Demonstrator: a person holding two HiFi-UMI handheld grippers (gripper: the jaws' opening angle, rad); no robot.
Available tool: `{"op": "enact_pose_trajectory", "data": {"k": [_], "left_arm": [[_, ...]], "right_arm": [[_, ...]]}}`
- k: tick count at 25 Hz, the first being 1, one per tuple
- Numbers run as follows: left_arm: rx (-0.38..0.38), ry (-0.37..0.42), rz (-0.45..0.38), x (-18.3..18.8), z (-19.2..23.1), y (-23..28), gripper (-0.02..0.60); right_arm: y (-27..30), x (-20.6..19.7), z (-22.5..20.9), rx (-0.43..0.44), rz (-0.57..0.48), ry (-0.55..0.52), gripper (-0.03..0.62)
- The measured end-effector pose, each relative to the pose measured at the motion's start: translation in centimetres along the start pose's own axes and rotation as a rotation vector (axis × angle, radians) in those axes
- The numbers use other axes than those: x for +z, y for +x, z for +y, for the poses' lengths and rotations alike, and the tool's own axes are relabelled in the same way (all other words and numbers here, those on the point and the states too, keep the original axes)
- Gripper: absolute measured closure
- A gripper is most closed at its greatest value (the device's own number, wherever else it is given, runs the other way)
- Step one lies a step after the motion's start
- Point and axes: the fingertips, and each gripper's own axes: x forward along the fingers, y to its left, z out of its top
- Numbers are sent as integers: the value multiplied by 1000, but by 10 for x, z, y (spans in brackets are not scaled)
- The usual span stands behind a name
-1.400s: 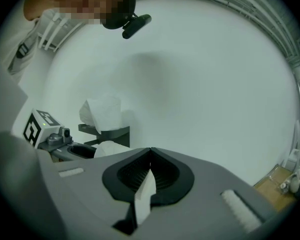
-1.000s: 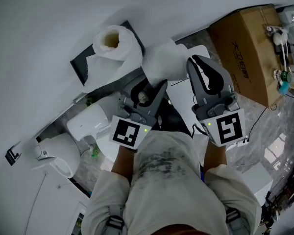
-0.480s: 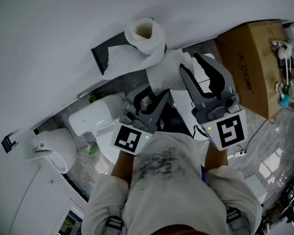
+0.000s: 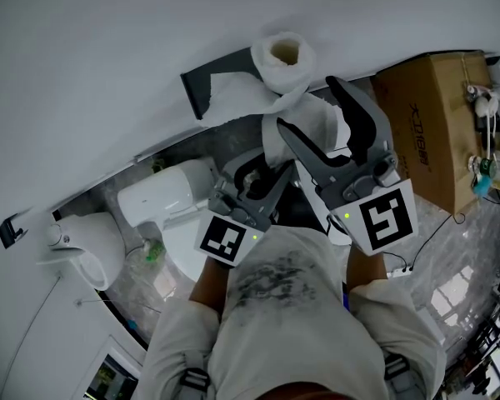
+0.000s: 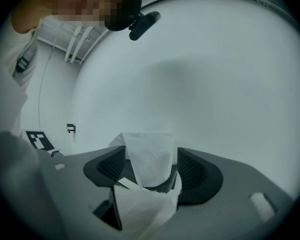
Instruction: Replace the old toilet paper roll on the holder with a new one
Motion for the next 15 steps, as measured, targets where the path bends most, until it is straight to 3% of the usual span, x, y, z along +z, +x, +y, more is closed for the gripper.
{"op": "enact_pose_trajectory", "data": {"k": [4, 15], "left_arm": [[-10, 0, -6, -1, -1, 1, 439], [-40, -9, -12, -4, -1, 6, 440]], "right_arm": [[14, 4, 2, 5, 11, -2, 212], [43, 6, -7, -27, 38, -11, 206]]}}
